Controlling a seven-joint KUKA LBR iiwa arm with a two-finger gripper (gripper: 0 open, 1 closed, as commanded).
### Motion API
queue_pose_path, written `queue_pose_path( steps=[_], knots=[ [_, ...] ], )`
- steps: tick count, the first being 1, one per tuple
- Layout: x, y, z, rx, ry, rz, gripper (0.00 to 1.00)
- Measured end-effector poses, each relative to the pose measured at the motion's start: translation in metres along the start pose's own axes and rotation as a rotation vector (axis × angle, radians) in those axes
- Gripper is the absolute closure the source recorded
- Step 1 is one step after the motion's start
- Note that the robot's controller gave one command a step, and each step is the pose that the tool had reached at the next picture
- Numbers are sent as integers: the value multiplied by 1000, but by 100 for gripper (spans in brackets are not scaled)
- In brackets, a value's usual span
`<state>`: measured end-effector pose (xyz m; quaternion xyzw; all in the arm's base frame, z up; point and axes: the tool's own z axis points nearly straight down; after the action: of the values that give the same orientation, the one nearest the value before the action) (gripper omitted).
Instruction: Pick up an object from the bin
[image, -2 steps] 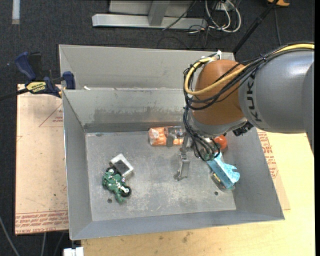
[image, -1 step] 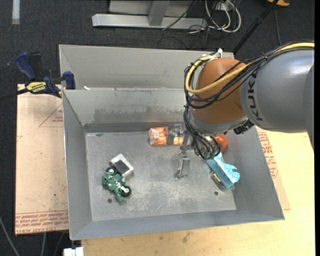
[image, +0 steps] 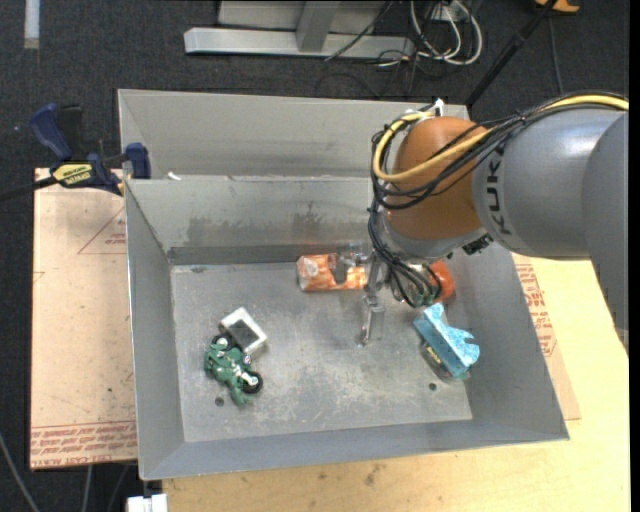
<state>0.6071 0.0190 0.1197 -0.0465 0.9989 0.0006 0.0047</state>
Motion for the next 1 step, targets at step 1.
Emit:
queue_pose_path(
  steps=[1],
  knots=[
    [-20, -8, 2, 0, 12, 102, 0]
  ],
)
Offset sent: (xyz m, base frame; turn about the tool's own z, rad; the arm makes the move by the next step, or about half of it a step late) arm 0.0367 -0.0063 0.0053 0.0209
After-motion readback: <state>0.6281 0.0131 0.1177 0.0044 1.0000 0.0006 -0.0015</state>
